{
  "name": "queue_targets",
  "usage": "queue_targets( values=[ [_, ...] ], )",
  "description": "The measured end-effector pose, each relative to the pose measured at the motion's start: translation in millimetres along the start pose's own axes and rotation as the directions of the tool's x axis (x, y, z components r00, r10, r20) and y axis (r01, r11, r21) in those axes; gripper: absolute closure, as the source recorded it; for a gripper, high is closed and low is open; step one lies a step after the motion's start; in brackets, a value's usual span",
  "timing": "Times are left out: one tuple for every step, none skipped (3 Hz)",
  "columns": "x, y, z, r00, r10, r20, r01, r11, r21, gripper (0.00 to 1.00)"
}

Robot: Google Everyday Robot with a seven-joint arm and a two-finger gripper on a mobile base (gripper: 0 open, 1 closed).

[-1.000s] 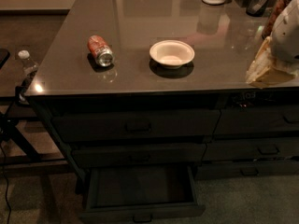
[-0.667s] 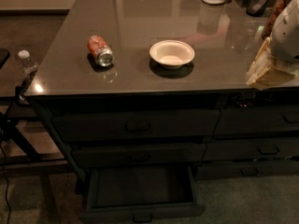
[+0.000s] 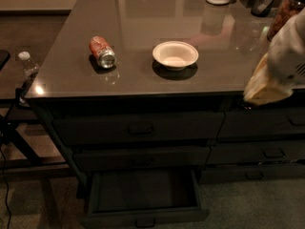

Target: Close bottom drawer

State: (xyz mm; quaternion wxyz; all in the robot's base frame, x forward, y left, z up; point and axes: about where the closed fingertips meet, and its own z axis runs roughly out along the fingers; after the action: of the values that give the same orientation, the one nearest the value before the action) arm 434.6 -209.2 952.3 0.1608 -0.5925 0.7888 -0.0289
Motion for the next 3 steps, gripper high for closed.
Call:
queue_targets(
  values=[
    [6.5,36.0,63.1,0.999,0.043,-0.003,-0.043,0.9945,-0.096,1.0],
    [16.1,75.1,131.1,0.998,0.062,-0.033,-0.067,0.9759,-0.208,1.0],
    [16.1,75.0,131.0,0.998,0.062,-0.033,-0.067,0.9759,-0.207,1.0]
  ],
)
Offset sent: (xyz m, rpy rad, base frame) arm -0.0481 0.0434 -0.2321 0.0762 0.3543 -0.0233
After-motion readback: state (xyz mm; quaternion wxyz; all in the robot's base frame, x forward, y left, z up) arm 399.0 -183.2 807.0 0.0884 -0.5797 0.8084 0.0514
